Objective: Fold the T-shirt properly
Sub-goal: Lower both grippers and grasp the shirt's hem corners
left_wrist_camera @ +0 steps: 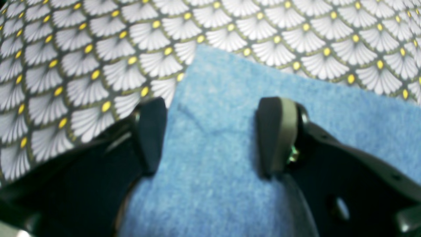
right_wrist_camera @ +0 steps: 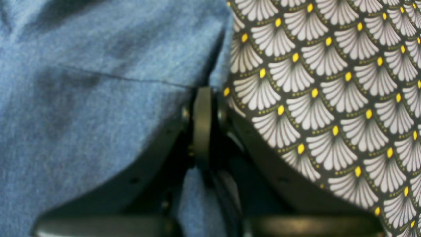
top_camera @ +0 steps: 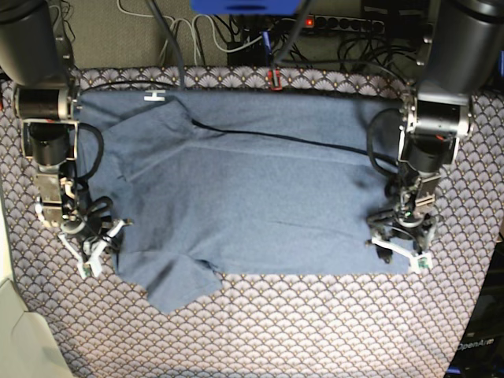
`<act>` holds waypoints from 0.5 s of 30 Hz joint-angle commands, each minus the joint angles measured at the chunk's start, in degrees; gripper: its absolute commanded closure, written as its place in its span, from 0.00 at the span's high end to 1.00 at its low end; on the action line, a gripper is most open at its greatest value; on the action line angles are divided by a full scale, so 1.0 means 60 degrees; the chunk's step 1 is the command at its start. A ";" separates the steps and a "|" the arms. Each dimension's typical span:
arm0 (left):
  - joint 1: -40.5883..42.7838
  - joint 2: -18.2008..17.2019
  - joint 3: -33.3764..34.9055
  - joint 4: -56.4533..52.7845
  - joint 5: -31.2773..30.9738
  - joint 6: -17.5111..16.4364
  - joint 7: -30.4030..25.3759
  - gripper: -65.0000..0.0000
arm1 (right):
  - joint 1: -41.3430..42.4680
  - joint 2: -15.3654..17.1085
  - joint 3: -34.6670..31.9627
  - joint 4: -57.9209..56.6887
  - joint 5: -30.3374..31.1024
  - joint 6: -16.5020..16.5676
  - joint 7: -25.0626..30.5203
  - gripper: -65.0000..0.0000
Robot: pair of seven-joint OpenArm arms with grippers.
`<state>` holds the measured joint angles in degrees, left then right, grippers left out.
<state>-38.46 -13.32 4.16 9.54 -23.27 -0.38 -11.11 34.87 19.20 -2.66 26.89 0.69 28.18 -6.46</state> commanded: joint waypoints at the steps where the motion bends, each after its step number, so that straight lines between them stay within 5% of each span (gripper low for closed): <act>1: -0.0191 -0.0087 -0.0027 0.0102 -0.0379 0.0012 0.0145 0.66 | 0.0246 0.0148 0.0025 0.0140 0.0068 -0.0031 0.0043 0.00; 4: -0.0118 -0.0161 0.0075 0.0102 -0.1141 0.0012 0.0160 0.66 | 0.0246 0.0148 0.0025 0.0140 0.0068 -0.0031 0.0043 0.00; 12: 0.0175 -0.0161 0.0075 0.0175 -0.1184 0.0012 0.0160 0.65 | 0.0246 0.0118 0.0025 0.0140 0.0068 -0.0031 0.0043 0.00; 15: 0.0175 -0.0161 0.0075 0.0175 -0.1184 0.0012 0.0248 0.55 | 0.0246 0.0104 0.0025 0.0140 0.0068 -0.0031 0.0043 0.00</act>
<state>-36.86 -13.91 4.62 10.55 -29.82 -0.23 -12.47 34.87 19.20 -2.63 26.94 0.71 28.18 -6.57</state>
